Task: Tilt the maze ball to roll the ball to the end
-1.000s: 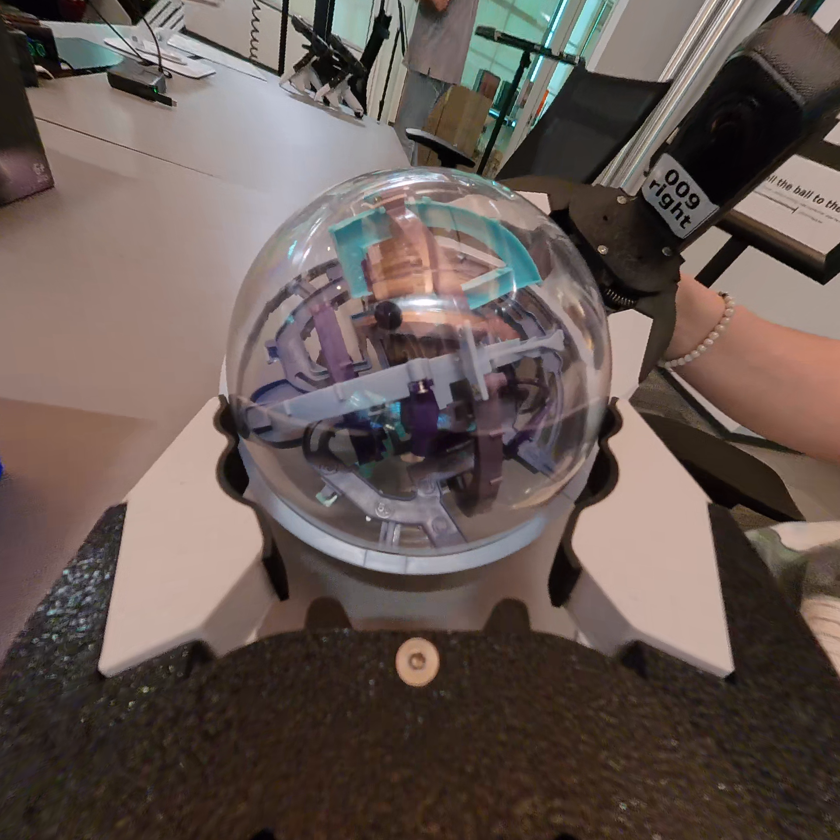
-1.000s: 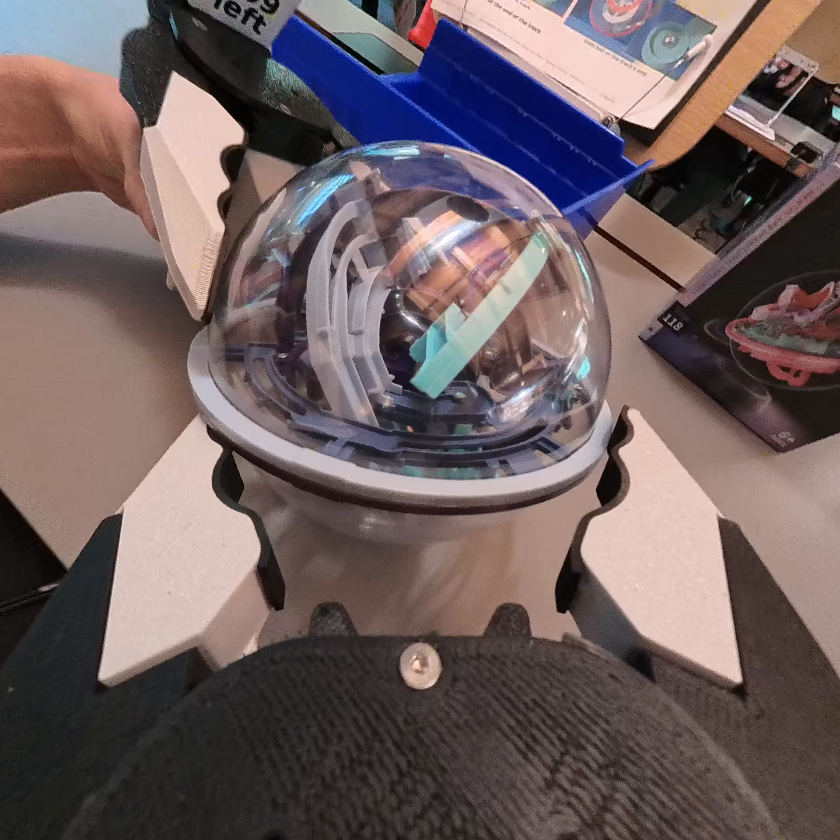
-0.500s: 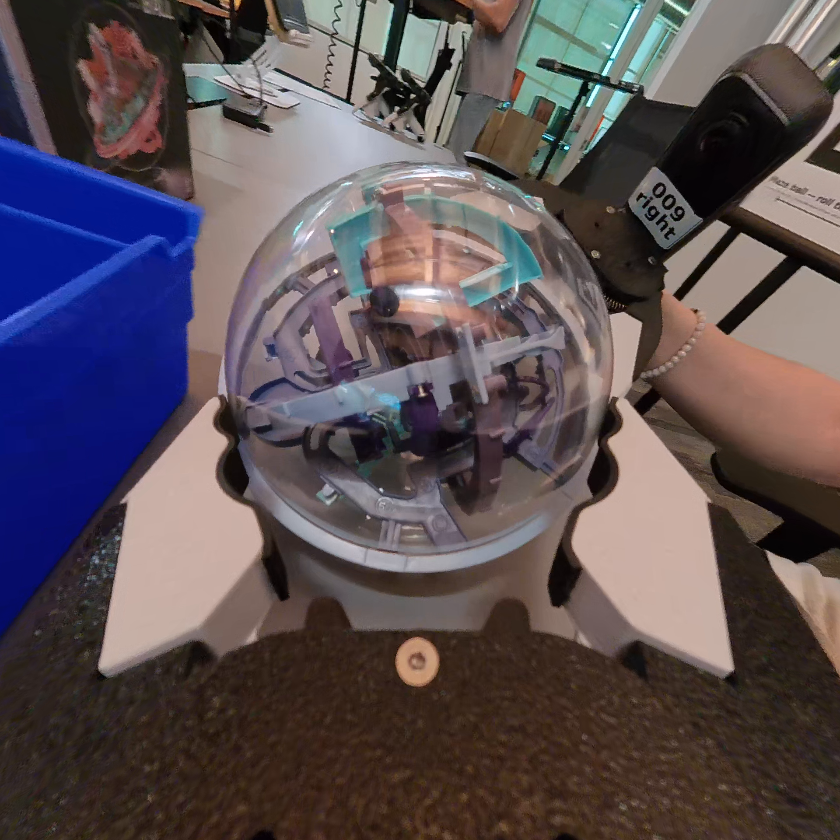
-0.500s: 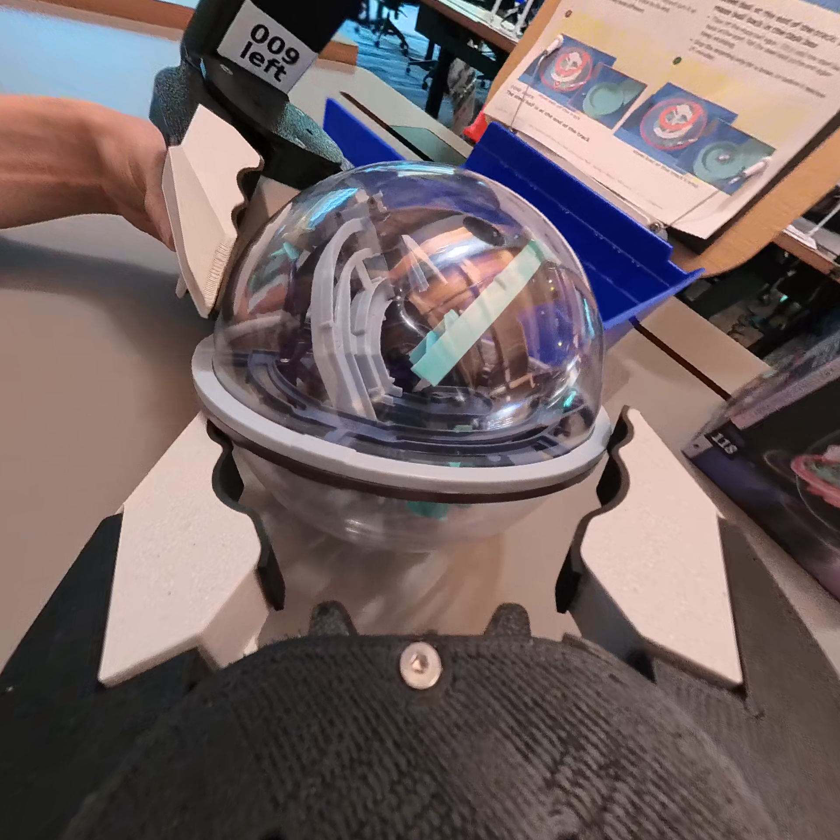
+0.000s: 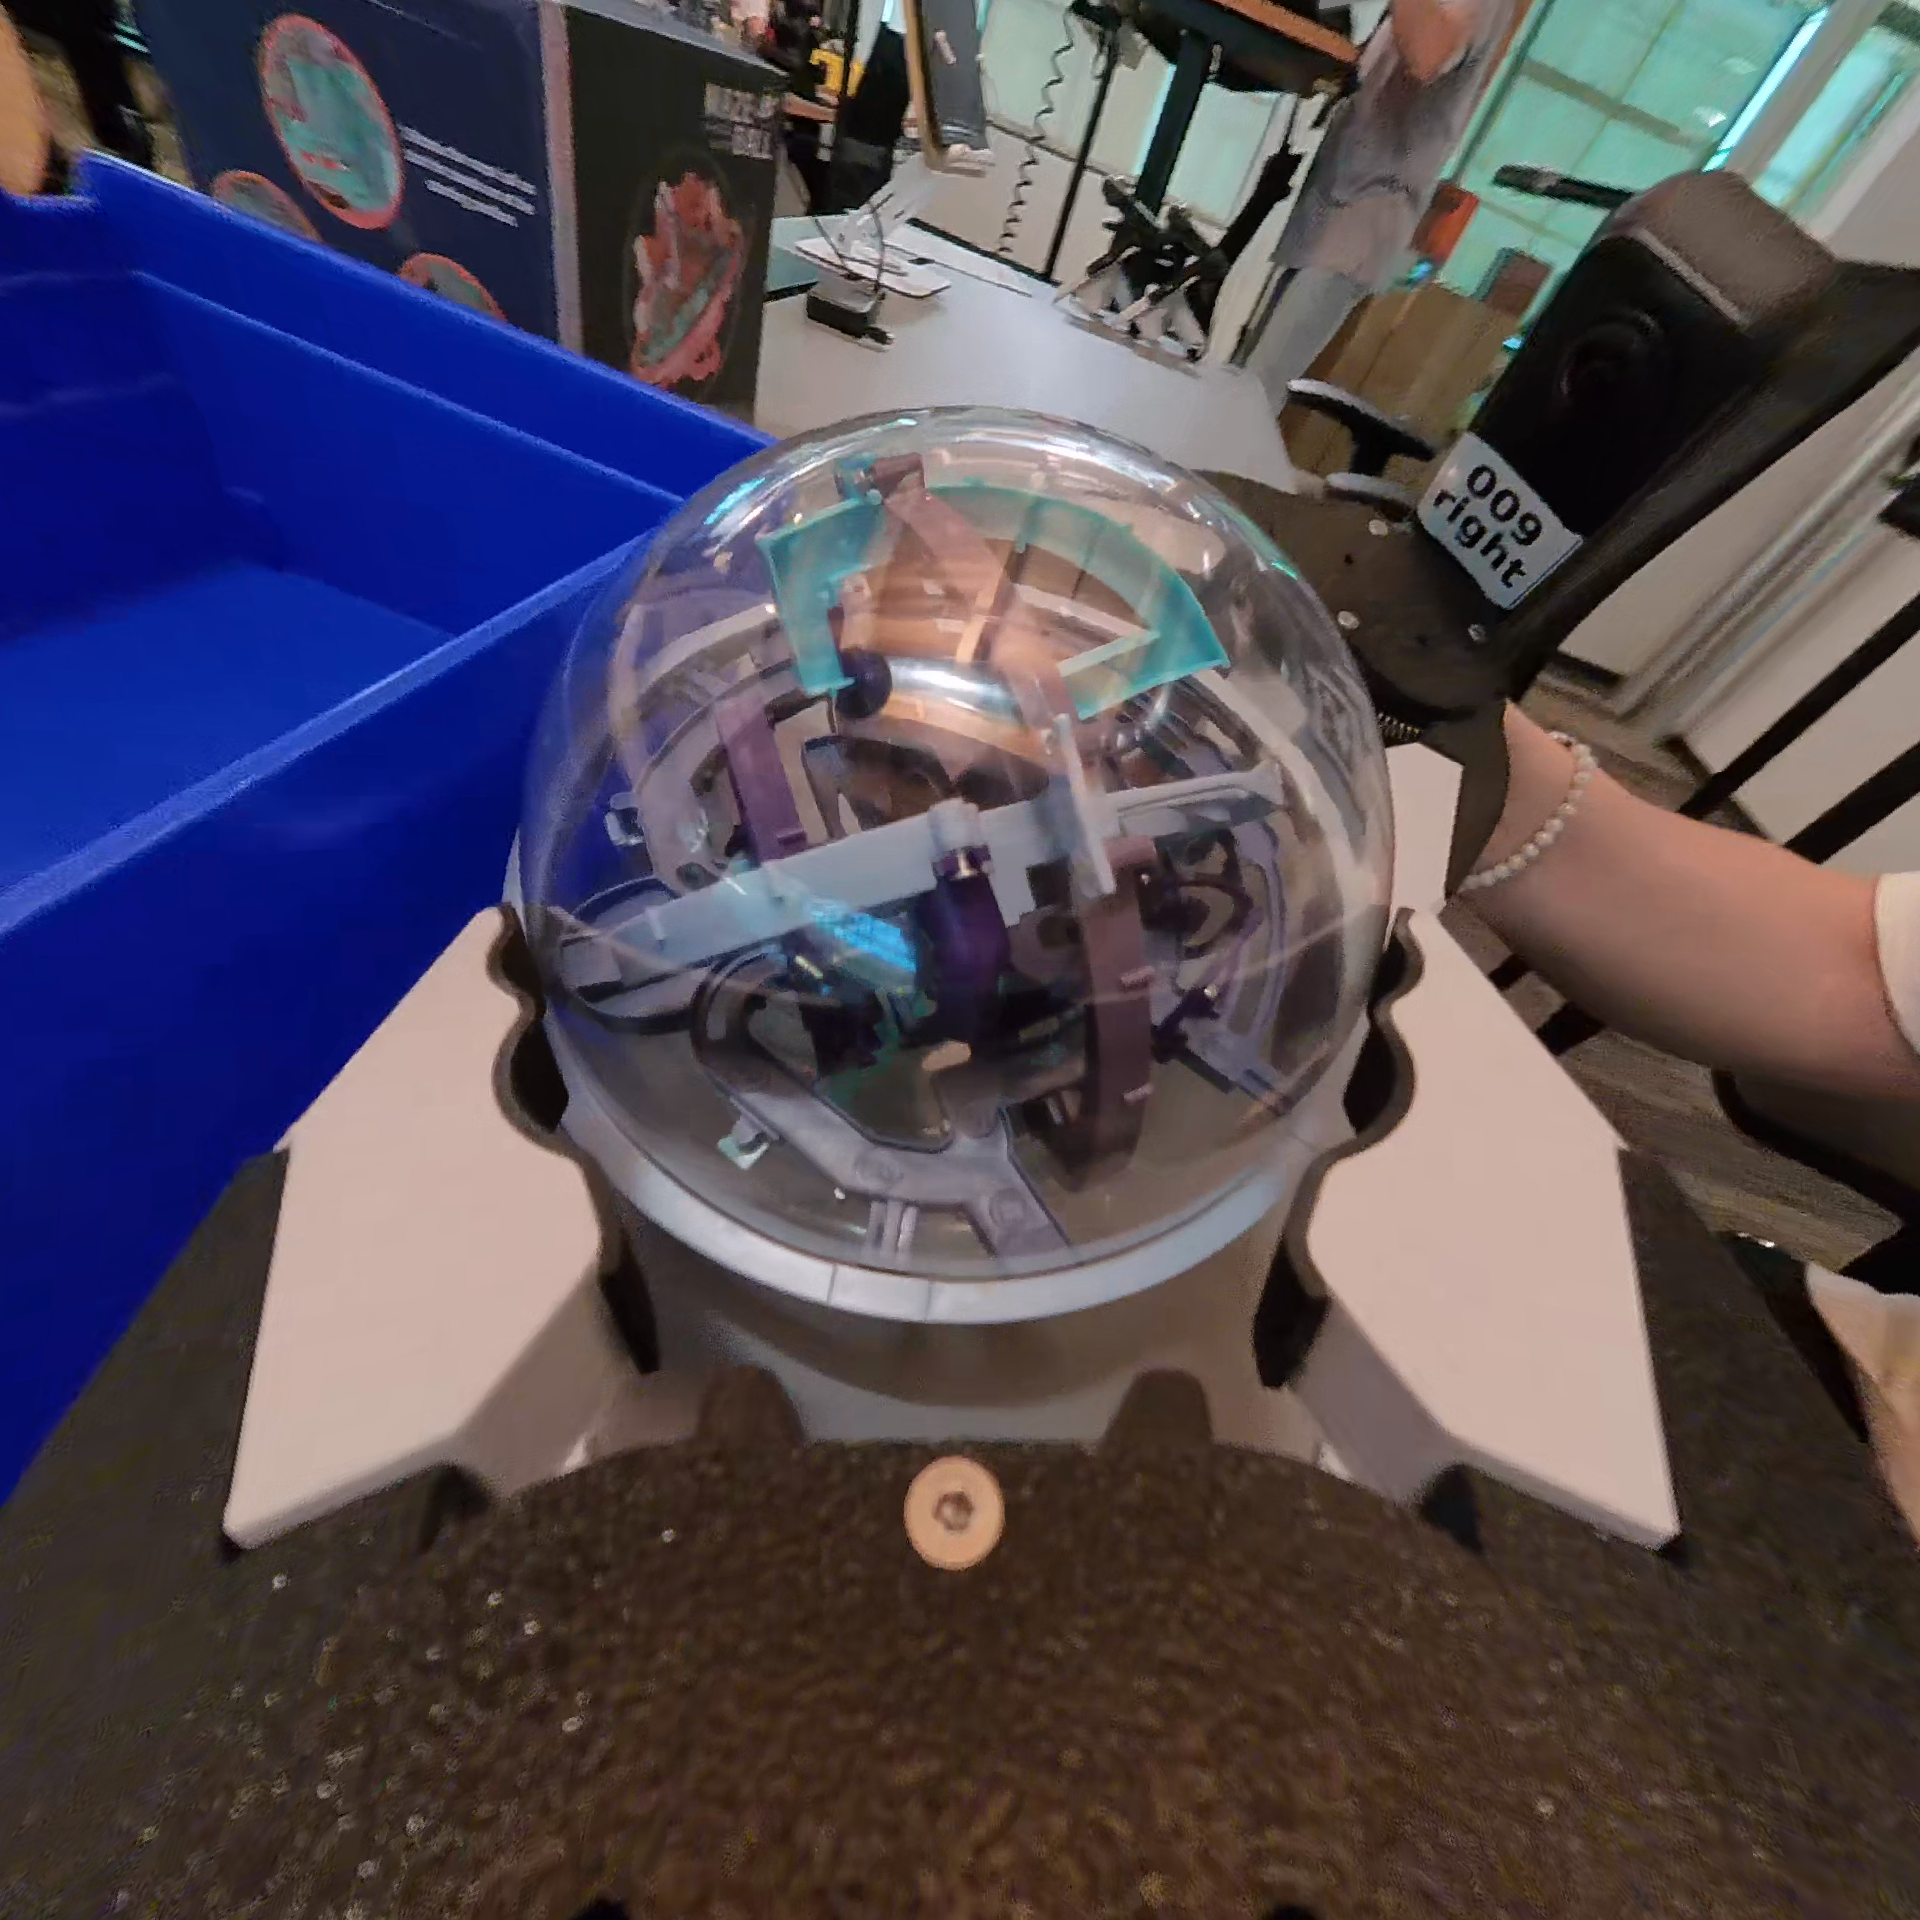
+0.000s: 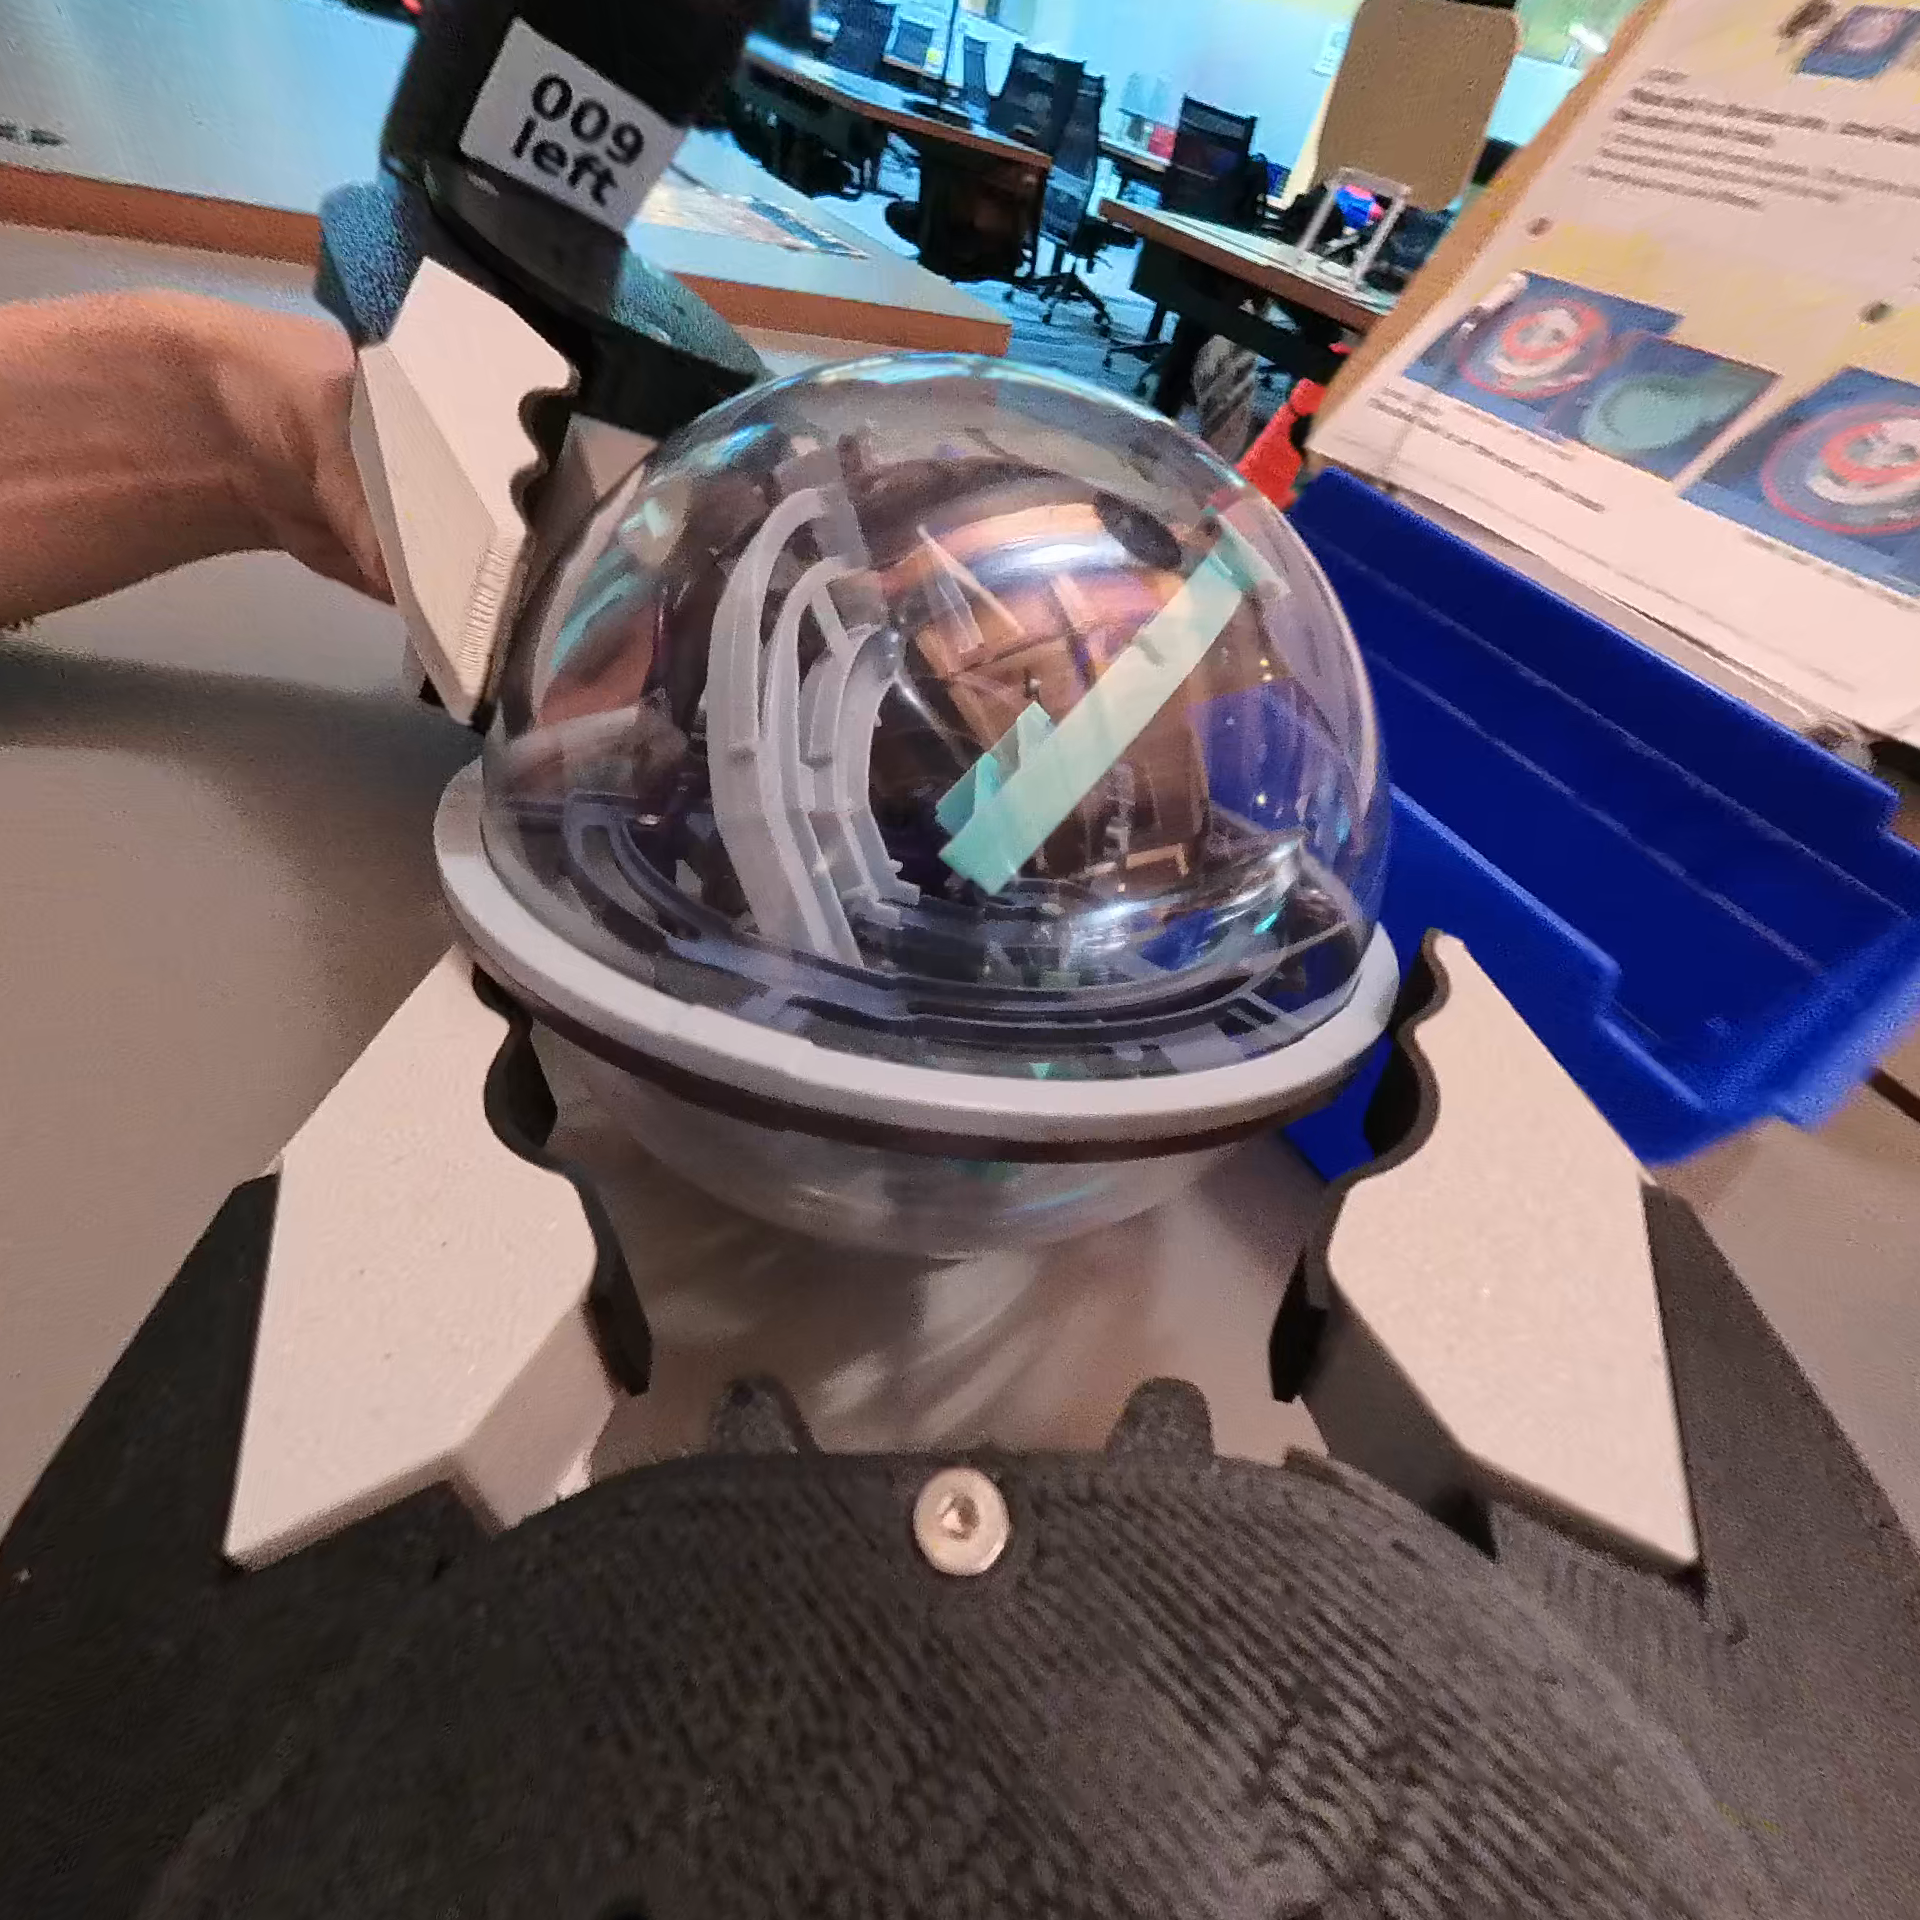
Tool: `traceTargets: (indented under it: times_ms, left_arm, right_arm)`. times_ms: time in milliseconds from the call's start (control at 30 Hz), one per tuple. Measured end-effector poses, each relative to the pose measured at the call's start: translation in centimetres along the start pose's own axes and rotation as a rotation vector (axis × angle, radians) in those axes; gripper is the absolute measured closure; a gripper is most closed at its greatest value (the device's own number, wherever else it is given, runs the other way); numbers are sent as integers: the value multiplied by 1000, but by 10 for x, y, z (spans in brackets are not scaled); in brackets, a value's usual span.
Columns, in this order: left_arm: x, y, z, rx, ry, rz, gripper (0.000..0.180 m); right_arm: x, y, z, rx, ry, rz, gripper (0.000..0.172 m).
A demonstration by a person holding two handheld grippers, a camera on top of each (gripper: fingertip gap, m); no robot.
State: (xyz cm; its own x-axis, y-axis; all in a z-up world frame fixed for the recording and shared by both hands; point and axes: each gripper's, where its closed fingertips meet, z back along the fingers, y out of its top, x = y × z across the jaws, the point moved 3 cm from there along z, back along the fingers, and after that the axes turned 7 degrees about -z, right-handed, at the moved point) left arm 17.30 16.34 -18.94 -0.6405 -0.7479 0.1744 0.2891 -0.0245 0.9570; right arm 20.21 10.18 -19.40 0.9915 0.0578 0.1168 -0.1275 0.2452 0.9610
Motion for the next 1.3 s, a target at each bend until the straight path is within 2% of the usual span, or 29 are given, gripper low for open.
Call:
traceTargets:
  times_ms: [33,200,433,667,833,1067,1300]
  left_arm:
    - [1,-2,9,-5,27,-13,30]
    - [1,-17,69,-7,138,-18,30]
    - [-7,-43,181,19,310,15,30]
    - [-30,-57,275,103,462,70,30]
    - [-66,-57,313,102,519,73,30]
    - [-128,-52,344,135,518,55,30]
    - [-163,-54,363,158,526,44,30]
  right_arm:
    - [-6,2,-7,-6,16,13,15]
    - [-44,16,-50,-11,108,63,15]
    - [-111,48,-137,-15,271,148,15]
    - [-155,72,-222,-15,416,107,15]
    - [-154,82,-276,-34,457,95,15]
    - [-133,95,-339,-23,446,77,15]
    - [-121,105,-377,-16,456,133,15]
